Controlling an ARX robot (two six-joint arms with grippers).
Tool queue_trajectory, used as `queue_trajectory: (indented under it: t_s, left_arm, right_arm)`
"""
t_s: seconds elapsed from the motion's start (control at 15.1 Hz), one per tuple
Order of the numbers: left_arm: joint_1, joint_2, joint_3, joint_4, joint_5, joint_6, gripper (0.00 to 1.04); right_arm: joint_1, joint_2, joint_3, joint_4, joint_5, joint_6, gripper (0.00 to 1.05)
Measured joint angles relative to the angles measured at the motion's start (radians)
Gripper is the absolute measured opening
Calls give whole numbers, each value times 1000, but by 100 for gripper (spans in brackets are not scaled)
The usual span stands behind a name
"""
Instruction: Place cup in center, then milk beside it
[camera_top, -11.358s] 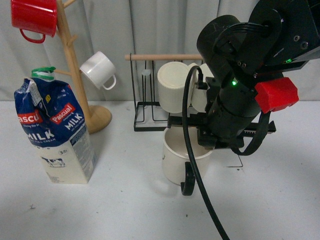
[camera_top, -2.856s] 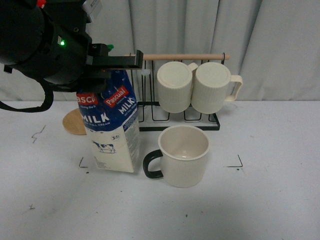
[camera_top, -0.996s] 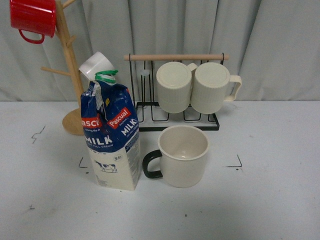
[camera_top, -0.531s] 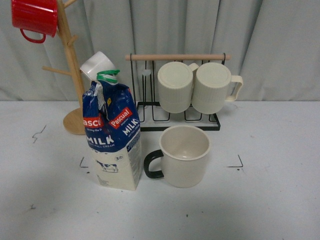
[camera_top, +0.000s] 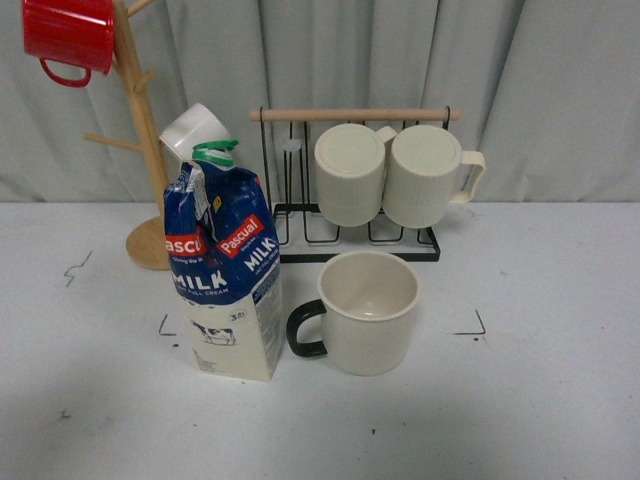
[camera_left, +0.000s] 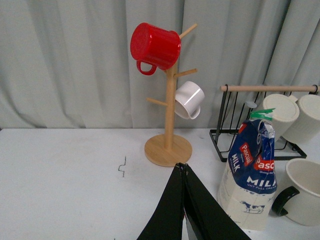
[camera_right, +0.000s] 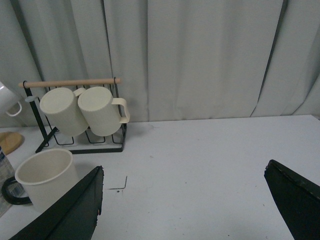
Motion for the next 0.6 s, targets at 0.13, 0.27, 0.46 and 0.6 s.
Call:
queue_trajectory:
  t_s: [0.13,0.27,0.46,0.6]
  left_arm:
    - [0,-34,-19,-11,0,0,2]
    - [0,-64,-33,-31,0,0,2]
    - [0,-191,-55,-167,2,0,2]
    - [0,-267,-69,-183,1,1,2]
  right_arm:
    - [0,0,0,0,0,0,98]
    - [0,0,0,0,0,0,98]
    - [0,0,0,0,0,0,98]
    - [0,0,0,0,-1,0,98]
